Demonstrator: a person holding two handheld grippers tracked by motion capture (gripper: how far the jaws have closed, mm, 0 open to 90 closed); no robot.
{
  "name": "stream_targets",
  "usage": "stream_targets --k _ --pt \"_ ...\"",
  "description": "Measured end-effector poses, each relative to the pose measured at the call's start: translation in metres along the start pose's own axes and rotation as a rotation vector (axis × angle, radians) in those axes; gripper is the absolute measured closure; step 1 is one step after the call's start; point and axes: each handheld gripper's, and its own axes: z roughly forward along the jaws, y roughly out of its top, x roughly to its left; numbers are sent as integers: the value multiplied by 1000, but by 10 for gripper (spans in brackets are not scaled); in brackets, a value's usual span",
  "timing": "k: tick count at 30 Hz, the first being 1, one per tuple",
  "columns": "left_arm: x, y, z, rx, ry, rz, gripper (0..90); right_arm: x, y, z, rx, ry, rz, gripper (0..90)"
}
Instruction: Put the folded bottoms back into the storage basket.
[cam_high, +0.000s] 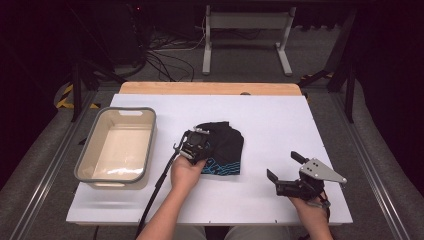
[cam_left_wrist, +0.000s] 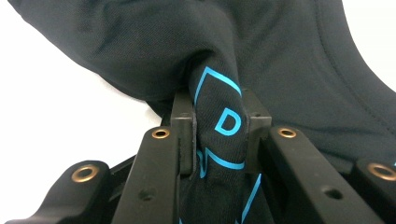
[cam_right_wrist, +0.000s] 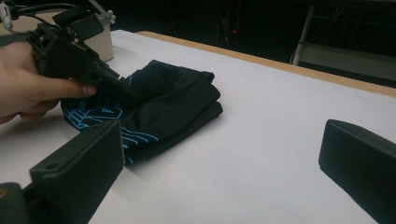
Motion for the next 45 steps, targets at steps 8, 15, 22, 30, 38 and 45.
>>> stream_targets --k 8,15,22,30,38,45 --pt "3 4 -12 5 -13 4 746 -2 -1 -1 1 -17 1 14" --pt "-11 14 -38 -13 87 88 747 -2 0 -1 1 -23 0 15" --pt "-16 18 -68 -11 133 162 746 -2 1 -2 -5 -28 -1 15" --pt "3 14 -99 -9 162 172 746 -2 2 -3 -8 -35 11 16" --pt "37 4 -136 -16 221 147 745 1 1 2 4 -24 -2 17" --pt "59 -8 -162 -55 246 126 745 2 1 2 9 -25 -2 17"
